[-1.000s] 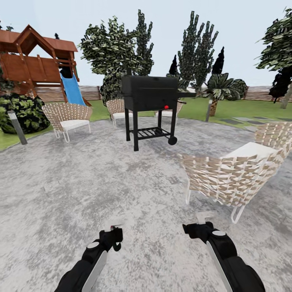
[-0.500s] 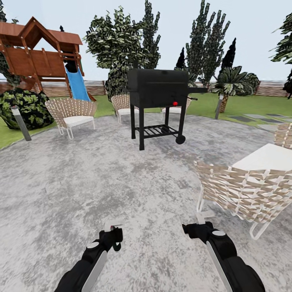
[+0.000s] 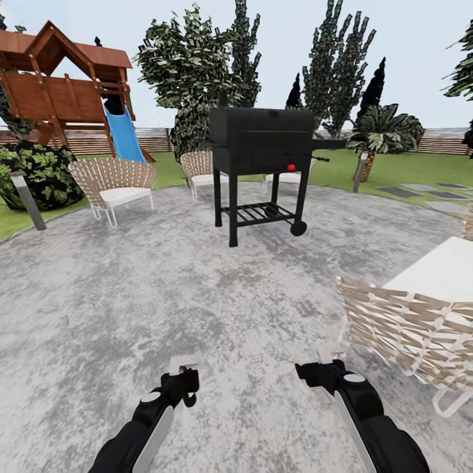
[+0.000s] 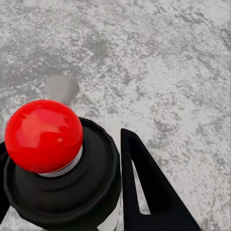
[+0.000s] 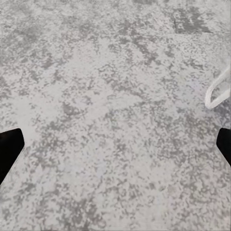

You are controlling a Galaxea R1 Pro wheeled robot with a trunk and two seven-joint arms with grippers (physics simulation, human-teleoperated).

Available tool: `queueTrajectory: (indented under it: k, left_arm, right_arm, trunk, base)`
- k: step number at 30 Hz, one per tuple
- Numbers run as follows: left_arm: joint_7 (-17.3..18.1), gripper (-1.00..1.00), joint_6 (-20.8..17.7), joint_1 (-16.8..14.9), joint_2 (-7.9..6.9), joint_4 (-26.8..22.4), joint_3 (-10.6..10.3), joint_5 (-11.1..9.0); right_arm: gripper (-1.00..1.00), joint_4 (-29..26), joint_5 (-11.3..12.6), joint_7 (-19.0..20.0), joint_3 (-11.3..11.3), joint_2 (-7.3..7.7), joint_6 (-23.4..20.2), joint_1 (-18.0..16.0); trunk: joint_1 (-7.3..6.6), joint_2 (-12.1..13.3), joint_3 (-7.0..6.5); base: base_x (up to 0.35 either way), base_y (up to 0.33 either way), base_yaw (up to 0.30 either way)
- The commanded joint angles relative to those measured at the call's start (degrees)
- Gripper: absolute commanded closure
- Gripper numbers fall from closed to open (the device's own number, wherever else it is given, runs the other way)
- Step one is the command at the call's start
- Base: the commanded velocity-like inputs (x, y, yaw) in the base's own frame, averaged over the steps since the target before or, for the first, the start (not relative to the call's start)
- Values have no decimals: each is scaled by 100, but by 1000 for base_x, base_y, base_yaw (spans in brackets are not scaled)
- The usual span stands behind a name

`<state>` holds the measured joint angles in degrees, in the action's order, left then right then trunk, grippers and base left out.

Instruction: Pick up the pesticide atomizer in the garden and spray insectifuge to fully cover both potted plants in the garden.

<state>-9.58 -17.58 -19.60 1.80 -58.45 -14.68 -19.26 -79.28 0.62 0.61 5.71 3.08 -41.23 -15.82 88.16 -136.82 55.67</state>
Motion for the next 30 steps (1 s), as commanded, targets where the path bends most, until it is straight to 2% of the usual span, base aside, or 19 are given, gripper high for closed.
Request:
queueTrajectory:
  k: [1, 17, 30]
  left_arm:
    - [0, 100, 0, 0, 2, 0, 0, 1]
    - [16, 100, 0, 0, 0, 0, 0, -8]
    - [261, 100, 18, 0, 14, -33, 17, -16]
  right_arm:
    - [-100, 0, 0, 0, 0, 0, 3, 0]
    - [-100, -24, -2, -34, 4, 0, 18, -2]
    - [-100, -73, 1, -8, -64, 9, 157, -8]
  trunk:
    - [0, 0, 0]
    - [0, 0, 0]
    - [0, 0, 0]
  base:
    - [322, 120, 0]
    - [304, 148, 0]
    - [288, 170, 0]
